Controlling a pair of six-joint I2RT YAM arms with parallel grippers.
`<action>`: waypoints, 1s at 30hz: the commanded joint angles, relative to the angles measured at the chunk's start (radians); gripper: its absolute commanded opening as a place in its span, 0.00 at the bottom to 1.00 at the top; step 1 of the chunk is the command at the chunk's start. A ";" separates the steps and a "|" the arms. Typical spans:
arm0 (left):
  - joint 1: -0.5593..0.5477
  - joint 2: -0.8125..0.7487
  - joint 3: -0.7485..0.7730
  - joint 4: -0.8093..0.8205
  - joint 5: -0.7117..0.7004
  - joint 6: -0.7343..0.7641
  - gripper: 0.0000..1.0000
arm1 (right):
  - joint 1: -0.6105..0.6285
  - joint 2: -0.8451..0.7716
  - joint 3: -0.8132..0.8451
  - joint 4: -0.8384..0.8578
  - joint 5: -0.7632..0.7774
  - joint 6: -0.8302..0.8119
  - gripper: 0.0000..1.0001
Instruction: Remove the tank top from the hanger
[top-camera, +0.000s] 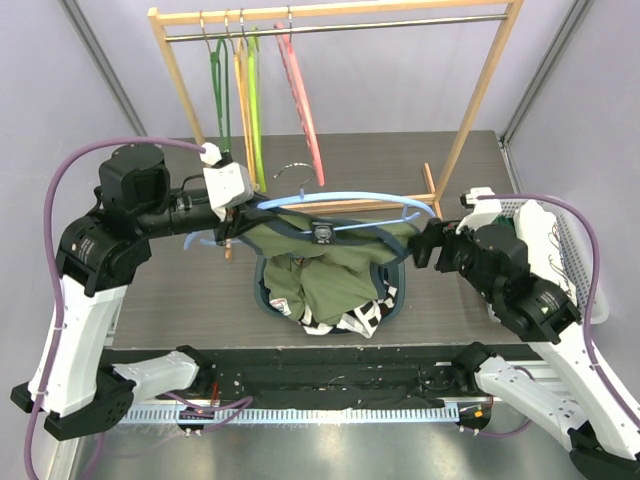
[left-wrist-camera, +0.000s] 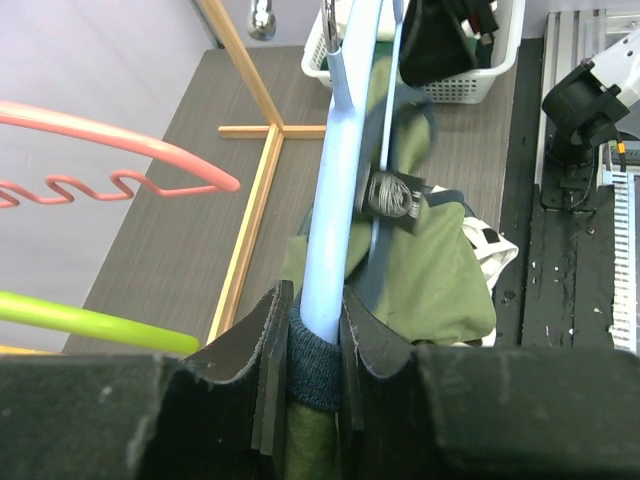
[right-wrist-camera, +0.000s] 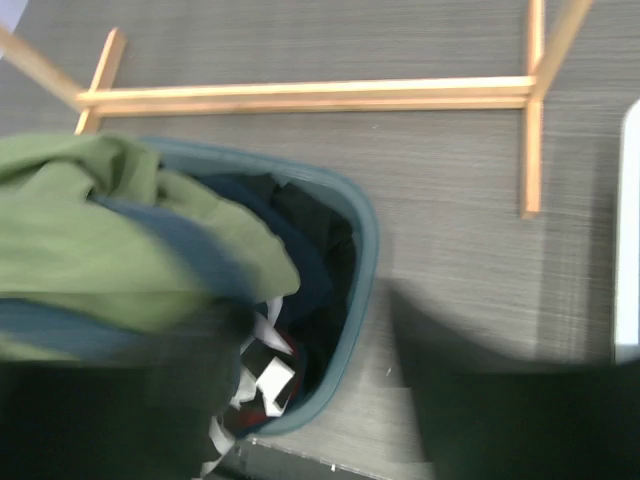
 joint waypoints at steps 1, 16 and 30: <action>0.009 0.030 0.054 0.065 0.022 0.009 0.00 | -0.005 -0.061 0.127 -0.032 -0.196 -0.122 1.00; 0.008 0.115 0.038 0.078 0.097 -0.001 0.00 | -0.005 0.017 0.510 -0.155 -0.472 -0.315 1.00; -0.048 0.107 0.032 -0.140 0.202 0.197 0.00 | -0.003 0.236 0.638 -0.076 -0.687 -0.568 0.99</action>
